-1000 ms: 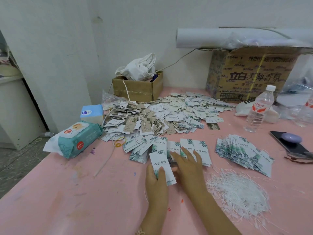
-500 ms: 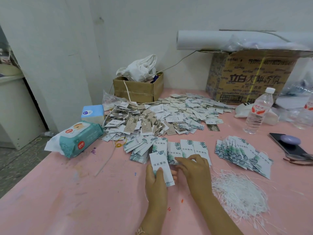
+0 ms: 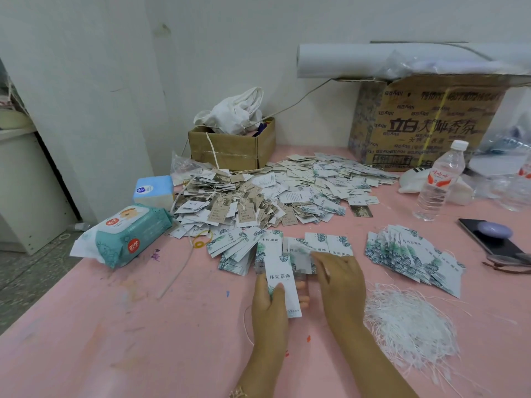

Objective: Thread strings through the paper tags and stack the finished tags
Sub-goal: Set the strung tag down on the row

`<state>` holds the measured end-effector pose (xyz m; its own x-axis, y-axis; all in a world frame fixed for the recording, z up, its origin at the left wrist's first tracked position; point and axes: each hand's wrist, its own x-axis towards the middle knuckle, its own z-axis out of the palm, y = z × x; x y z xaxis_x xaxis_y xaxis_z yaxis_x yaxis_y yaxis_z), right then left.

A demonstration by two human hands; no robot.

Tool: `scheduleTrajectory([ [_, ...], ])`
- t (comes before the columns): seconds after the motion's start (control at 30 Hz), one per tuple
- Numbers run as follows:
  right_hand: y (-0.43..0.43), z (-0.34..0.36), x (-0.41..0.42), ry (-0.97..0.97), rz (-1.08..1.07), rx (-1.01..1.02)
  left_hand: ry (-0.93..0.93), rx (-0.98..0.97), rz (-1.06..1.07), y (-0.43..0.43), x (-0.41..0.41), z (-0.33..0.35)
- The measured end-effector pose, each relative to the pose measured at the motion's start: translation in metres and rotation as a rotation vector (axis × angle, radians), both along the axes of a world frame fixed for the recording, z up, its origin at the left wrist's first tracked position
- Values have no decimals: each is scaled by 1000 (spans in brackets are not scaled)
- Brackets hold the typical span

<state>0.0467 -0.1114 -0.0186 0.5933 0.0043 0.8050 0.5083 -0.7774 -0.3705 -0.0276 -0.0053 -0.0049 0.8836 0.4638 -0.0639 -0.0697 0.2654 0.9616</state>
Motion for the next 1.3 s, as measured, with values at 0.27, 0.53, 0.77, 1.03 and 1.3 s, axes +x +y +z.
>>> scheduleTrajectory([
  [0.27, -10, 25, -30, -128, 111, 121, -46, -481, -220, -5, -4, 6],
  [0.53, -17, 7, -56, -64, 374, -193, 0, -655, -328, -2, -13, 10],
  [0.77, -19, 7, -59, -35, 463, -148, -37, -342, -345, 0, -12, 3],
  [1.03, -26, 10, -57, 203, 466, 12, -23, -317, -311, -2, -9, 2],
  [1.3, -47, 9, -46, 499, -151, -132, -35, -254, -301, -5, -8, 3],
])
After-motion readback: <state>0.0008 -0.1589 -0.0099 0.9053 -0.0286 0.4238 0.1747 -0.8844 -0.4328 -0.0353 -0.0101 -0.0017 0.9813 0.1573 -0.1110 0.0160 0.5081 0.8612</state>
